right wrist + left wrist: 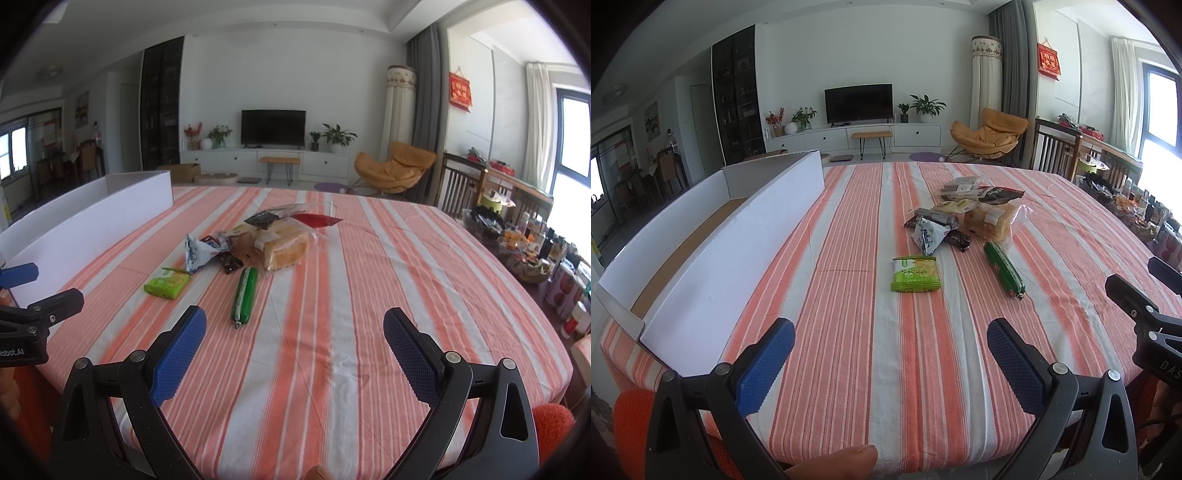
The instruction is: Organize snacks
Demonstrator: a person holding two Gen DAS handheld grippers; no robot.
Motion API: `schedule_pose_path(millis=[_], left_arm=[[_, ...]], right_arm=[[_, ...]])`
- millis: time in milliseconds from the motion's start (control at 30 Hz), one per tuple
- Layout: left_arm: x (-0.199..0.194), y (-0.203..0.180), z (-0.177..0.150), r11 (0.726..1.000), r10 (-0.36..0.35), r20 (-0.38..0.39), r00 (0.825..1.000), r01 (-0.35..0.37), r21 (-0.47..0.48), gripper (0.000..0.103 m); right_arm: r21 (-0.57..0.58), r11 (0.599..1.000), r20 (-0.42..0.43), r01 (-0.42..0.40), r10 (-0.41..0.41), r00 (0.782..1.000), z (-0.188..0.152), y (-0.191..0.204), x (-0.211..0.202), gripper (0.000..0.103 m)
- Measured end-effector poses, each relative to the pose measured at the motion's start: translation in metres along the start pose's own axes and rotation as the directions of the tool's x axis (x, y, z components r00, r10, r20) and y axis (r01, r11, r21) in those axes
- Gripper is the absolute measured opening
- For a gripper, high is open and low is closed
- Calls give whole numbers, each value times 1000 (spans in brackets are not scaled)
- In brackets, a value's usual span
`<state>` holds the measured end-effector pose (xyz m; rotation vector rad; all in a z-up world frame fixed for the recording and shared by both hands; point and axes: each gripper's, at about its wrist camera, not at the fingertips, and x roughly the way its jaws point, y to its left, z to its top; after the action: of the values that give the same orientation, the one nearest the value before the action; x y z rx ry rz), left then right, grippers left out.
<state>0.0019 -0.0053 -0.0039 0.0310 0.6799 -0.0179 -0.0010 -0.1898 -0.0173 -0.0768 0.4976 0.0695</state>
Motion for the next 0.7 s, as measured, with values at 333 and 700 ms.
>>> schedule_pose_path(millis=[333,700], left_arm=[[86,-10,-16,994,13,-427,904,34,103,103],[142,5,20,989,-5,-468,883,74,130,103]], right_arm=[[132,990,-271,-53,88,959,9,-40,52,98],[33,995,-485,92,-65,872,13,-100,157,98]])
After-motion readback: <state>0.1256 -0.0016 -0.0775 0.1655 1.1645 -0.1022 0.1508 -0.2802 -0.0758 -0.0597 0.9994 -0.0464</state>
